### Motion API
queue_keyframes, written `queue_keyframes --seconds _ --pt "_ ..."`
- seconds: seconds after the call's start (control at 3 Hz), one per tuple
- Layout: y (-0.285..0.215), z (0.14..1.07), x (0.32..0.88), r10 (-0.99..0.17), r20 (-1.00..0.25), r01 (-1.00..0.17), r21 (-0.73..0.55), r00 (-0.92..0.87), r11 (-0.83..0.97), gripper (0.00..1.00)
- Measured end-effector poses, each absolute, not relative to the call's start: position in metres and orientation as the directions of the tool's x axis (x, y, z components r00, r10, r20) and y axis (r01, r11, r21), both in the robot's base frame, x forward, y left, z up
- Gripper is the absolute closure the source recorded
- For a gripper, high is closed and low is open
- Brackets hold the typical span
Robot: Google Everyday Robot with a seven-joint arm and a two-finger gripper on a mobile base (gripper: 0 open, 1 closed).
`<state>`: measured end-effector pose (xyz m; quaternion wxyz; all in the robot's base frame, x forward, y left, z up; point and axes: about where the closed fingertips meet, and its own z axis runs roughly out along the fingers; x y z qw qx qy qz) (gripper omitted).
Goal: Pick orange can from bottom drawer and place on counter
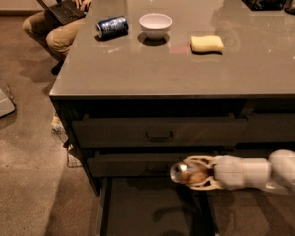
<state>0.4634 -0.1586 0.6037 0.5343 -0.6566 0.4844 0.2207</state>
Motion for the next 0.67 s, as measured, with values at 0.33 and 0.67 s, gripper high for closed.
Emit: queue_keyframes --seconds 0.33,0.67 --pt "-0.204 0.658 0.454 -0.419 -0.746 -0.799 -0.596 0.518 0.073 1.00" --pt "-0.259 0.741 0.462 -0.485 -0.628 -0.684 -0.725 0.609 0.080 1.00"
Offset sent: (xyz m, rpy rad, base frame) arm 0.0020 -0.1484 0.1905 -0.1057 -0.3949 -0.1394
